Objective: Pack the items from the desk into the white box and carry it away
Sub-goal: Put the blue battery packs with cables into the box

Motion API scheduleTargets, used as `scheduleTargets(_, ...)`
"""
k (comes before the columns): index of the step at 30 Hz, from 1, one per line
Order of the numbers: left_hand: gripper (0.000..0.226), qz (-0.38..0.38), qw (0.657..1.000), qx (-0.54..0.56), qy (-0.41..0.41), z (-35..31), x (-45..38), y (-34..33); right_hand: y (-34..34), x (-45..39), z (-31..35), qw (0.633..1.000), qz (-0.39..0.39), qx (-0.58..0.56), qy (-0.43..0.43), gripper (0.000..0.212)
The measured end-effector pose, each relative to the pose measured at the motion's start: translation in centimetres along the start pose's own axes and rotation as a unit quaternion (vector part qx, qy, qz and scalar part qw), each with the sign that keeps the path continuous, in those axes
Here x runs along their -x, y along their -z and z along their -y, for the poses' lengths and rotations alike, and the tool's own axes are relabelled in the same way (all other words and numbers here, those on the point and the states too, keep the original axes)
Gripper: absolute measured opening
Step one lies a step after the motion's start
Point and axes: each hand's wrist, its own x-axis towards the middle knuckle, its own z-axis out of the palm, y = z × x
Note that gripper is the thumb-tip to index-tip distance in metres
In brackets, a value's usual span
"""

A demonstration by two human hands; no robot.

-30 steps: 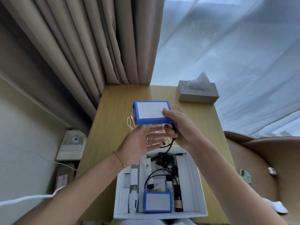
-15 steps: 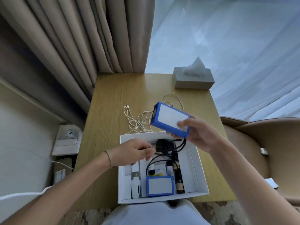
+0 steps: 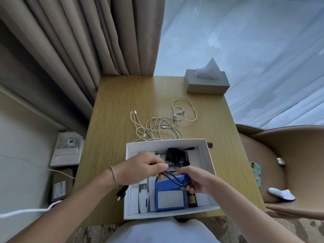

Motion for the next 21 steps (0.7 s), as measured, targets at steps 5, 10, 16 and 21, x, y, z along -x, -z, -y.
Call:
scheduleTargets(5,0.039,-0.029,0.990,0.122,0.061,1.5,-1.7,-0.5,0.5,-1.3,-0.6,0.997,-0.016,0.070,-0.038,0.041)
scheduleTargets(10,0.040,-0.139,0.973,0.131,0.129,2.6,-3.1,-1.5,0.9,-1.0,-0.9,0.964,-0.158,0.208,0.050,0.030)
scheduleTargets(16,0.040,-0.180,0.940,0.220,0.190,3.6,-4.1,-2.4,0.9,1.1,-2.1,0.968,-0.111,0.170,0.146,0.026)
scheduleTargets(21,0.041,-0.168,0.934,0.259,0.178,2.7,-4.3,-2.6,-0.3,2.3,-2.8,0.850,-0.255,0.367,0.278,0.026)
